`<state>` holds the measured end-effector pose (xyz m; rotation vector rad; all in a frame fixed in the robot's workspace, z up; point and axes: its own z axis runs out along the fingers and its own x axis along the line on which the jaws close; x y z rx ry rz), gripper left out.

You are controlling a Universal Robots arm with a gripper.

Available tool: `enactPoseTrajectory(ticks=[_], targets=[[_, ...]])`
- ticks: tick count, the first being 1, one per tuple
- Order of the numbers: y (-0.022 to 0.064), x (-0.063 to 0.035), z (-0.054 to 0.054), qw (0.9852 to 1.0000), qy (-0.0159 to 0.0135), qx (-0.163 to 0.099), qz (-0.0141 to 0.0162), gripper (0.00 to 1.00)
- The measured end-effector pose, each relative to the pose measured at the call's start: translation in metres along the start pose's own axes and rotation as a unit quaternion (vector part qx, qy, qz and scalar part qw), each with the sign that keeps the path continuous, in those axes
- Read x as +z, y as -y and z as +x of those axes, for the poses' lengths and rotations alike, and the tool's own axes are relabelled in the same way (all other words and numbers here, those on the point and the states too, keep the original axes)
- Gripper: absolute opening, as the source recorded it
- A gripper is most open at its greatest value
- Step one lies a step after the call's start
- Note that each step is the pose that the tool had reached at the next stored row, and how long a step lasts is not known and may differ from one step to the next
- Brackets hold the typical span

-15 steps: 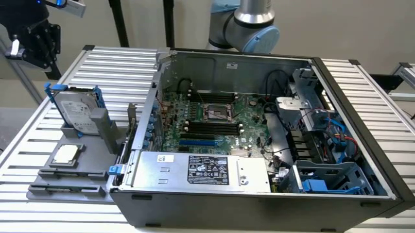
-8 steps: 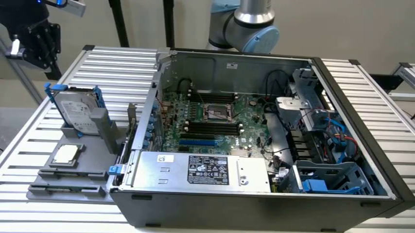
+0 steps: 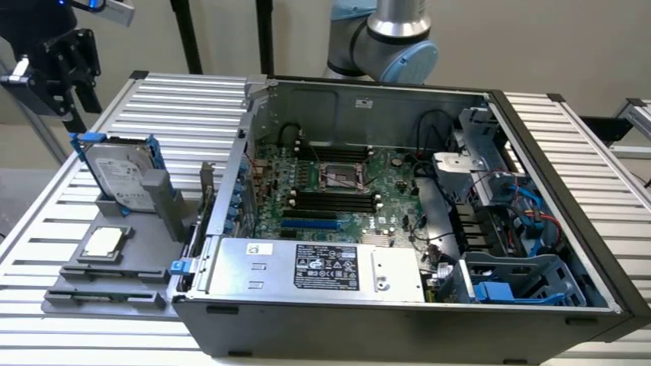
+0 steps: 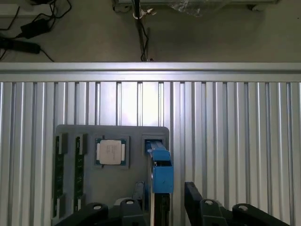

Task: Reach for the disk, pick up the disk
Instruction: 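Pick up the disk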

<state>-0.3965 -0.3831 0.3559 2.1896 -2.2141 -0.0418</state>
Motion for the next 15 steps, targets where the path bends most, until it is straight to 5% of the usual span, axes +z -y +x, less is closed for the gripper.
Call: enactPoseTrajectory(ticks=[2, 15], targets=[[0.0001, 0.0009, 0.000, 1.0000, 0.0001, 0.000, 0.0001, 0.54], [0.0007, 0.0212, 0.000, 1.0000, 0.0001, 0.000, 0.0002, 0.54]])
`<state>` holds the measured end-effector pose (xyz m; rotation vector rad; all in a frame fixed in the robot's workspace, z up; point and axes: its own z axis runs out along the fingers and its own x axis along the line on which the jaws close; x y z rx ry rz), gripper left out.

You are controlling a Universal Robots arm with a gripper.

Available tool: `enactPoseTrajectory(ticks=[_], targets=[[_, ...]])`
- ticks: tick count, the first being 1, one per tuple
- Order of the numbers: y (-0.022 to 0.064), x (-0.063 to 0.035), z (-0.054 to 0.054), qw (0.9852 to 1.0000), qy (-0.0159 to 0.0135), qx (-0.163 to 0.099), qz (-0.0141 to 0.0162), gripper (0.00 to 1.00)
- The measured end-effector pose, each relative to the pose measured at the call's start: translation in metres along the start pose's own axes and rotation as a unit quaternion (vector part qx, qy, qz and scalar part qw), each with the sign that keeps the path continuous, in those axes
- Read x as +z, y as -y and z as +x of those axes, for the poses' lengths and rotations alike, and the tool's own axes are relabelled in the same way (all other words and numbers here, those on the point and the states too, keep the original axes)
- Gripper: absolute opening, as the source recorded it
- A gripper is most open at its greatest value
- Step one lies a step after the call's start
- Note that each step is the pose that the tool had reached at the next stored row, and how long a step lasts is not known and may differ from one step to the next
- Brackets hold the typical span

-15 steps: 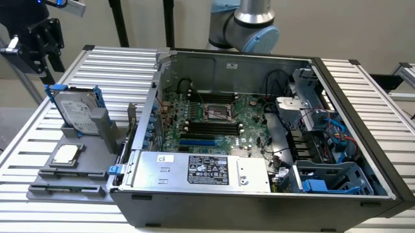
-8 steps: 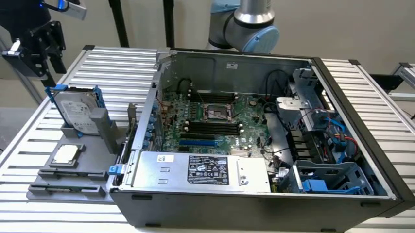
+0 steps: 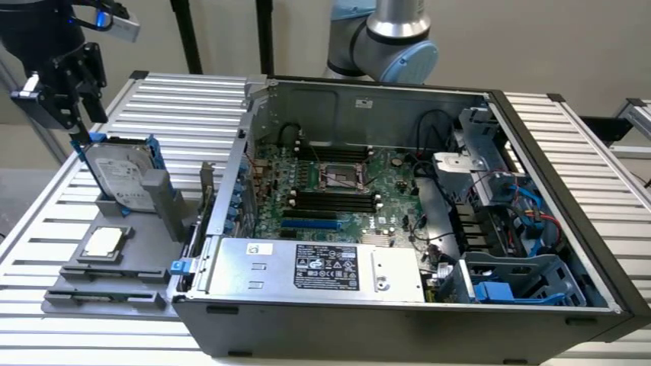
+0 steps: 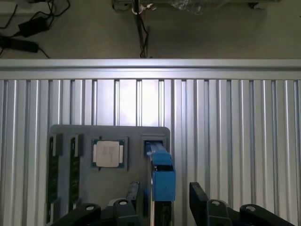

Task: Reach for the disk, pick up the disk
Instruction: 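Pick up the disk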

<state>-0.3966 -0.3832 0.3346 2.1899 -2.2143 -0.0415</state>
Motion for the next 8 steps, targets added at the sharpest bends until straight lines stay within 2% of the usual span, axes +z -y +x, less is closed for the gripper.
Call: enactPoseTrajectory(ticks=[8], targets=[[-0.0017, 0.0140, 0.000, 1.0000, 0.0000, 0.000, 0.0006, 0.54]])
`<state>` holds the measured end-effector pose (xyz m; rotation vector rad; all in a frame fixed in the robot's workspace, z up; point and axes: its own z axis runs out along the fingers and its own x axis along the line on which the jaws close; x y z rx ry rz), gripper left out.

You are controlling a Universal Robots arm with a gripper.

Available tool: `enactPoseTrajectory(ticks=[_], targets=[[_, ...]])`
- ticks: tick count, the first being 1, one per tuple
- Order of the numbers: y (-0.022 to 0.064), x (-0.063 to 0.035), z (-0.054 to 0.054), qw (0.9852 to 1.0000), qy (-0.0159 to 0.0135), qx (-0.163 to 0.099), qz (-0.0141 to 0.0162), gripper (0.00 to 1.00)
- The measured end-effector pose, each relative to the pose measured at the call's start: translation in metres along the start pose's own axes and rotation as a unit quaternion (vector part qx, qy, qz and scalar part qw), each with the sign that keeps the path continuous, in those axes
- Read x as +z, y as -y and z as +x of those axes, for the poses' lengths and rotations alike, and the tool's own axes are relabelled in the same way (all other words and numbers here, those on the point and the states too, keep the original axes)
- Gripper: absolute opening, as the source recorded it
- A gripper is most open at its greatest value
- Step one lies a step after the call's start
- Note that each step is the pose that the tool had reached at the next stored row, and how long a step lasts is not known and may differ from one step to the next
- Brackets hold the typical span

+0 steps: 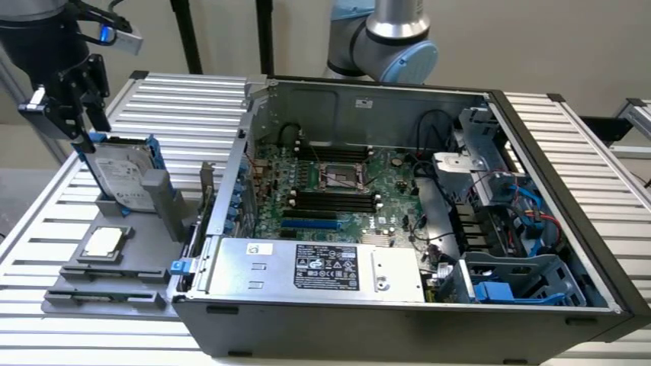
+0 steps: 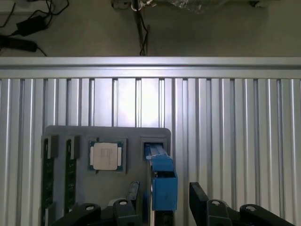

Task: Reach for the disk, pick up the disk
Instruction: 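Pick up the disk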

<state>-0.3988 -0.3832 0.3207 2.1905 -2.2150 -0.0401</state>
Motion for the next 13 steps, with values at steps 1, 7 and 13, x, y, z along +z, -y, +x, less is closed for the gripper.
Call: enactPoseTrajectory(ticks=[1, 7, 13], targets=[[-0.0003, 0.0016, 0.000, 1.0000, 0.0000, 0.000, 0.0001, 0.54], [-0.0010, 0.0079, 0.000, 1.0000, 0.0000, 0.000, 0.0012, 0.54], [-0.0008, 0.0134, 0.001, 1.0000, 0.0001, 0.000, 0.0034, 0.54]])
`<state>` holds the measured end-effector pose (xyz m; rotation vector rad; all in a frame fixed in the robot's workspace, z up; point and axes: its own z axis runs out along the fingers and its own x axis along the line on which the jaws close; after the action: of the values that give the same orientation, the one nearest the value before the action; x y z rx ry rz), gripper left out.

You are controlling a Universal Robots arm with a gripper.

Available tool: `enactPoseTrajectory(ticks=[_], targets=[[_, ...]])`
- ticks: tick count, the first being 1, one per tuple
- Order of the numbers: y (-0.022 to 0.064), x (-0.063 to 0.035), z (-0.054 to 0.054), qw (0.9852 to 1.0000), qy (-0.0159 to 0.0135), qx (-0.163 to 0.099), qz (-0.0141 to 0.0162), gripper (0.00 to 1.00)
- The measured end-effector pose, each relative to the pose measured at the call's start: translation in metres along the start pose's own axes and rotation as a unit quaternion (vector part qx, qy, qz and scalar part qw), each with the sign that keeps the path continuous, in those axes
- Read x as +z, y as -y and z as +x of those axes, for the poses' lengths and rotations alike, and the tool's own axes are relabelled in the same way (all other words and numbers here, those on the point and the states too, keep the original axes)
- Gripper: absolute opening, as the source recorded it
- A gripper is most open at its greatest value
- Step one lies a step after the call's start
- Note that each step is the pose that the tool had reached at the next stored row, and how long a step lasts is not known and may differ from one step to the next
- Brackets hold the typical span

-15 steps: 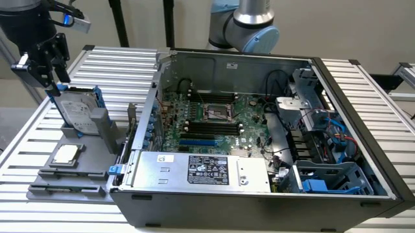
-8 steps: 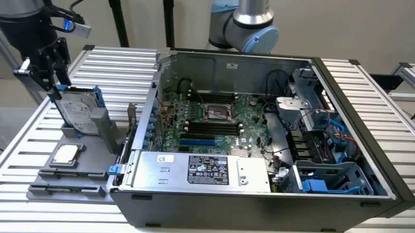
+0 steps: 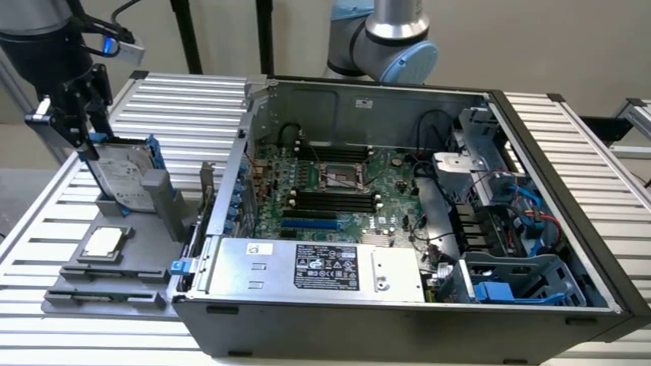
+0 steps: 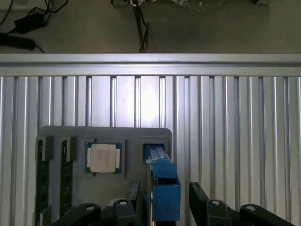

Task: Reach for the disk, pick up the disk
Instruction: 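Pick up the disk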

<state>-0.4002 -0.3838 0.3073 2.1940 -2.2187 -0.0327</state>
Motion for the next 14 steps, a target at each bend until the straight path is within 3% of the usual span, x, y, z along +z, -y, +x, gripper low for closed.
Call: enactPoseTrajectory(ticks=[5, 10, 14], targets=[[0.0000, 0.0039, 0.0025, 1.0000, 0.0001, 0.000, 0.0029, 0.54], [-0.0005, 0.0068, 0.0034, 0.9999, 0.0018, 0.000, 0.0120, 0.54], [-0.0014, 0.0074, 0.0034, 0.9999, 0.0030, 0.000, 0.0129, 0.54]])
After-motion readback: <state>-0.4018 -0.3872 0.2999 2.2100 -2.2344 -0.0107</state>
